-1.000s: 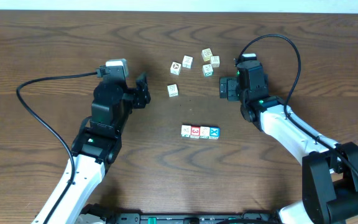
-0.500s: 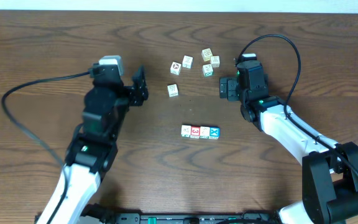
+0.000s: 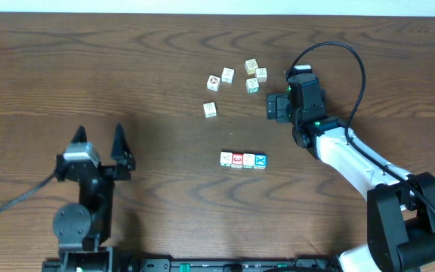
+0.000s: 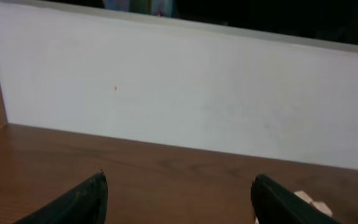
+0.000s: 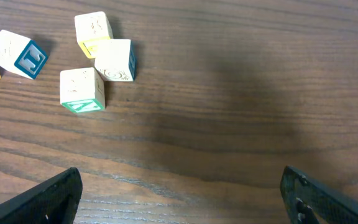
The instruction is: Lift 4 blocks
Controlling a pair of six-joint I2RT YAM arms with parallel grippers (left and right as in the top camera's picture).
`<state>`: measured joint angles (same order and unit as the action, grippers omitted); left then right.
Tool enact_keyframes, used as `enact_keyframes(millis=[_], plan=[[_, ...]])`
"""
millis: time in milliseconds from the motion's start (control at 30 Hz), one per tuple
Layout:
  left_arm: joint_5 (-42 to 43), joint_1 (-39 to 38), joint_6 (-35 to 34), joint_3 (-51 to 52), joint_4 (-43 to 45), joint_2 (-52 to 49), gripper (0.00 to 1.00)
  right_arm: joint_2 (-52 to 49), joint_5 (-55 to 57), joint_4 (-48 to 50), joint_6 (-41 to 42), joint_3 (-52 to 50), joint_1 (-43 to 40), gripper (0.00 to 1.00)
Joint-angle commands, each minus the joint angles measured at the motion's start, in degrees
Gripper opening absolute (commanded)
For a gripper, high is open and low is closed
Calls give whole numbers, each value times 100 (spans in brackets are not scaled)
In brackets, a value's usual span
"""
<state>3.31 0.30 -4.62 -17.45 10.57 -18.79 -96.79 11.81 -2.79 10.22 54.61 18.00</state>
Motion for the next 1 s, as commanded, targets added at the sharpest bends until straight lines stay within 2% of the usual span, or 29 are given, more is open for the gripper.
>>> enact_keyframes(millis=[0, 633, 867, 967], plan=[[205, 39, 210, 553, 195, 575, 74, 2, 76, -2, -22, 87, -28, 99], [205, -24, 129, 1725, 382, 1873, 74, 2, 76, -2, -22, 87, -28, 99], [205, -105, -66, 1722, 133, 1871, 74, 2, 76, -2, -22, 87, -28, 99], [205, -103, -376, 1722, -334, 1871, 74, 2, 76, -2, -22, 87, -28, 99]])
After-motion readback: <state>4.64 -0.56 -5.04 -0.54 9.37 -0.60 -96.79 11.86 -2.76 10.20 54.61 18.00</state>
